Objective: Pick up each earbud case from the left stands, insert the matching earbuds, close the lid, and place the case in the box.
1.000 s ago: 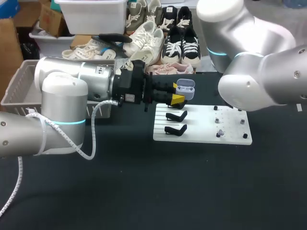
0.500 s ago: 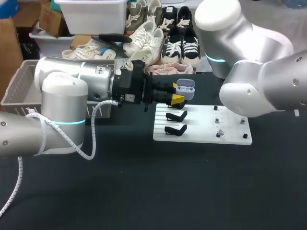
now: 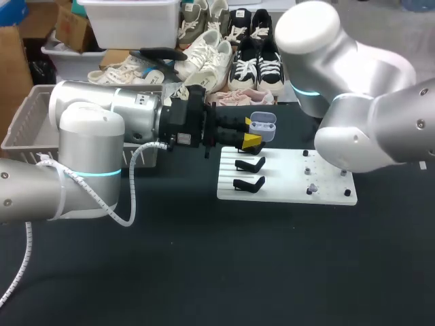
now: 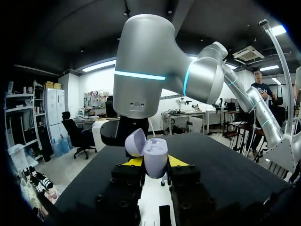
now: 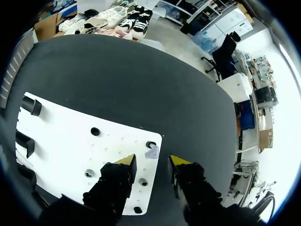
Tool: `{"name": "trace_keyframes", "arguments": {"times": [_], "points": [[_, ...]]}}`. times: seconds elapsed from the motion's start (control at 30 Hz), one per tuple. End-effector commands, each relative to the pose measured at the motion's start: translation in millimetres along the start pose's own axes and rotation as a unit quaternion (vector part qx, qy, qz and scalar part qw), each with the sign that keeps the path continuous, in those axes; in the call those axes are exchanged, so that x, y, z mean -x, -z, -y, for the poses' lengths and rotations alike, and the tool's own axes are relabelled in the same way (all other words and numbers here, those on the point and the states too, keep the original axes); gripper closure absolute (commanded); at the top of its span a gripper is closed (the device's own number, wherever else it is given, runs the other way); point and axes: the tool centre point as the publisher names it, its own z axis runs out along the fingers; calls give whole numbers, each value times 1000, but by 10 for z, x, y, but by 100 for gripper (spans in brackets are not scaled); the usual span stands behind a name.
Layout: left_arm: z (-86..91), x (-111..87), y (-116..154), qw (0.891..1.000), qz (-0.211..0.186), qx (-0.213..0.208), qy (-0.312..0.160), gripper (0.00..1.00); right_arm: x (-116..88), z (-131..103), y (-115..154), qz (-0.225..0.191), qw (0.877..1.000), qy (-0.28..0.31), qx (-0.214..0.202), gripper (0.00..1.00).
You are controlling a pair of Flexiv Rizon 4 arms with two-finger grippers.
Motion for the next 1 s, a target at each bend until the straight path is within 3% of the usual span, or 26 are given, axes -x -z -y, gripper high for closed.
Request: {"name": "trace_keyframes", "arguments": {"times": [0.03,1.0], "points": [[-5,-5,0,1000,1,0,0,100,-17,-8,-32,5,1000,-2,-2,60],[-5,-5,0,1000,1,0,0,100,76,-10,-145,1,1000,-6,-5,76]]}}
